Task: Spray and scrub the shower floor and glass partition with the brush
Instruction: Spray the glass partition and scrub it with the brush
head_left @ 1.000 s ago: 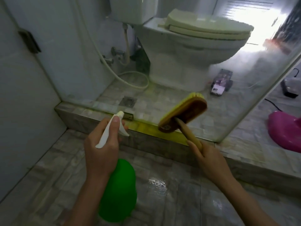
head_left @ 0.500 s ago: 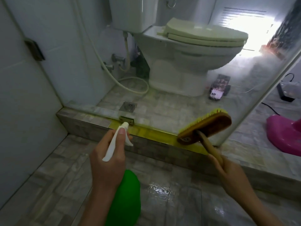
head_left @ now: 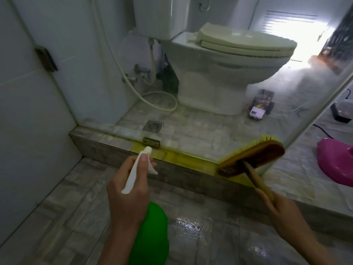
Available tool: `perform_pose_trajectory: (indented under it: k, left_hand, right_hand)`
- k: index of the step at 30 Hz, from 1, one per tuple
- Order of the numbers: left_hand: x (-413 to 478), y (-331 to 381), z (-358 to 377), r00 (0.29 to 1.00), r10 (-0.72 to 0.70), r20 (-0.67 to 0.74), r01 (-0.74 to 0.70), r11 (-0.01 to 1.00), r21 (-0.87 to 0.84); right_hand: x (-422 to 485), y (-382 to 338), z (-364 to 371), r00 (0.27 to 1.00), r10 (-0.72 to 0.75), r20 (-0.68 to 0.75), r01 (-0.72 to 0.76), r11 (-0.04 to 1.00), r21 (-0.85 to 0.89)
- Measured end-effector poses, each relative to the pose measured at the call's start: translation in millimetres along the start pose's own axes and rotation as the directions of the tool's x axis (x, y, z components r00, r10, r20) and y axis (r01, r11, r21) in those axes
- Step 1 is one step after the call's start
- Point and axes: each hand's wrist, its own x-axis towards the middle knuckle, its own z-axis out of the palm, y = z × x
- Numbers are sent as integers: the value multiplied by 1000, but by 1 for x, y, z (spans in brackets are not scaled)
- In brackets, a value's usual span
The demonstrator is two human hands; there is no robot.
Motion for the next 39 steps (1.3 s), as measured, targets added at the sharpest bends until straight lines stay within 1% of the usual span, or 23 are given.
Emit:
perform_pose_trajectory:
  k: [1,2,4,6,8,10,13,14,16,18,21,23,25,29,31,33,37,39]
  left_hand:
    - [0,-2,-2,1000,-7,-6,7,1000,5]
    - [0,-3,-3,1000,-15,-9,15,1000,12]
    - [-1,-4,-4,999,-35,-21,35,999,26]
    - [-2,-2,-4,999,-38,-39,40,998,50]
    - [-3,0,-6,997,-47,-60,51,997,55]
    - [-2,3,-13,995,-54,-86,57,998,27]
    - [-3,3,-24,992,-57,-115,58,998,13]
    - [-5,2,-29,989,-62,-133,65,998,13]
    - [-6,1,-33,986,-72,-150,75,997,14]
    - [-7,3,-35,984,-76,-161,80,997,21]
    - [-8,9,-36,982,-63,-178,74,996,52]
    - [-6,13,-40,980,-65,-187,78,995,64]
    - [-4,18,-46,979,-62,-196,76,995,67]
    - [6,34,-60,973,-75,-220,86,996,40]
    - [13,44,-64,977,-90,-195,97,995,23]
    - [21,49,-68,983,-117,-143,121,992,22]
    - [34,46,-80,987,-157,-43,160,984,83]
    - [37,41,-86,986,-167,-14,167,983,77]
  right_hand:
    - [2,-7,8,1000,-18,-21,18,1000,6]
    - [6,-20,20,999,-52,-3,52,999,9]
    - [23,-59,55,983,-161,83,165,985,-44]
    - [45,-104,87,951,-256,174,279,952,-125]
    - [59,-128,97,928,-298,224,336,928,-160]
    - [56,-112,86,940,-276,203,310,937,-159]
    - [25,-54,53,980,-159,121,161,987,-4]
    - [16,-45,49,985,-133,110,128,991,47]
    - [16,-48,56,986,-119,113,114,992,53]
    - [28,-85,76,977,-148,153,148,989,15]
    - [51,-153,116,936,-254,244,277,959,-64]
    - [64,-173,134,915,-299,270,324,944,-53]
    - [65,-163,136,916,-296,270,307,952,4]
    - [43,-125,111,939,-217,265,193,974,115]
    - [41,-132,111,937,-212,278,185,975,121]
    - [46,-162,122,924,-244,296,226,970,96]
    - [69,-226,154,885,-319,340,326,945,39]
    - [76,-224,154,877,-334,344,348,937,25]
